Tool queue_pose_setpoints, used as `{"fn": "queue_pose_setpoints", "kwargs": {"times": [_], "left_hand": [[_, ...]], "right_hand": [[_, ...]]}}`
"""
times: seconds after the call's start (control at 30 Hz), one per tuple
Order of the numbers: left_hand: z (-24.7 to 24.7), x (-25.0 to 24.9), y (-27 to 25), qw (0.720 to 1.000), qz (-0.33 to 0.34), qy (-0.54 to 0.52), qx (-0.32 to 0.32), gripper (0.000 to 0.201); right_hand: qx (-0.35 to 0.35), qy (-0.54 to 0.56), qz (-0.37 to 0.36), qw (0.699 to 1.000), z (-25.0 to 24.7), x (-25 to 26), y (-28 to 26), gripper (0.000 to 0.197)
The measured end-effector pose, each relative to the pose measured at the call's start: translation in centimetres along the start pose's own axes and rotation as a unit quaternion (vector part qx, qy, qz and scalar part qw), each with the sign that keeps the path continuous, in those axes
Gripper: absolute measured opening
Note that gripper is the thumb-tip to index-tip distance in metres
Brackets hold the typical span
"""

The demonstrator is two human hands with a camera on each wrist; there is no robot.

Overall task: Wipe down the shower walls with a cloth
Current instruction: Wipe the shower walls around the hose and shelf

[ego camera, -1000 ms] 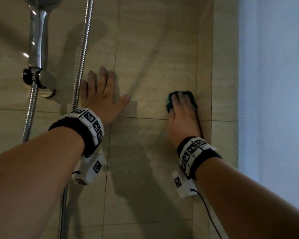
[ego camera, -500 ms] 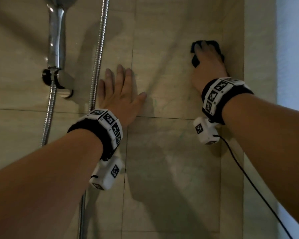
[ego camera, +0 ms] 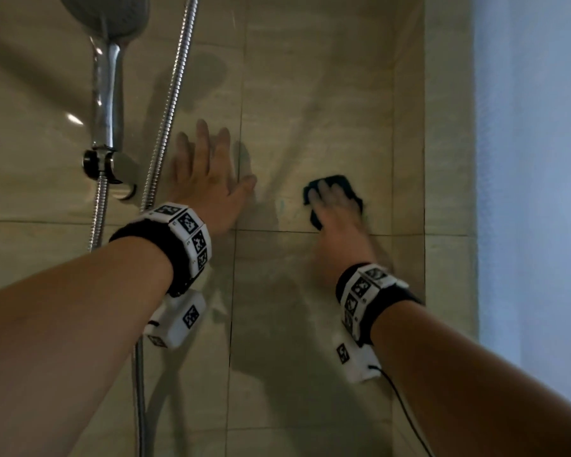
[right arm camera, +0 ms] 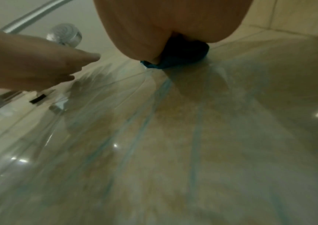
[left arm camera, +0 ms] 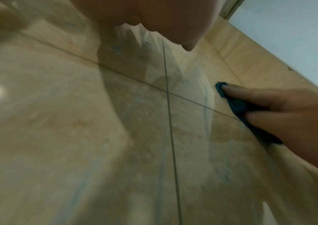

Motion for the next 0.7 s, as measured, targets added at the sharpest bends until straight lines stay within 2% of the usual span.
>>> {"fn": "queue_pose_setpoints", "kwargs": {"times": [0.1,0.2,0.4,0.5,0.6,0.7], "left_hand": [[-0.7,0.8,1.6,1.0,-0.02,0.011,-0.003,0.089],[-0.3,1.9,2.6,0.999,-0.038,0.032,0.021,0.09],[0.5,2.5,2.5,0.998,-0.017,0.04,-0.047,0.085],[0.2,2.4,2.3,0.997,-0.022,0.06,-0.05,0.083],[0.2,2.3,2.1,0.996,-0.02,0.07,-0.044,0.085],[0.3,2.2,1.9,0.995,-0.022,0.083,-0.056,0.086]], "right_hand": [[0.015,0.011,-0.008,1.0,0.6,-0.1,-1.0,0.078],[0.017,-0.002,-0.021,1.0,-0.3,-0.6,0.5,0.08],[-0.025,-0.021,0.028,0.999,-5.0,-1.1,8.5,0.075],[-0.023,-0.032,0.042,0.998,-7.7,-1.4,12.7,0.069],[-0.031,-0.005,0.042,0.999,-9.3,-1.6,14.5,0.061],[-0.058,0.0,0.038,0.998,-9.2,-1.5,15.0,0.067]]}}
Point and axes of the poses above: each hand's wrist, its own y-axis towards the middle knuckle, its own z-axis out of the palm, x = y × z, the point moved 8 cm from there along y, towards the middle knuckle, and after that the axes turned 5 degrees about y, right-handed, at the moved point
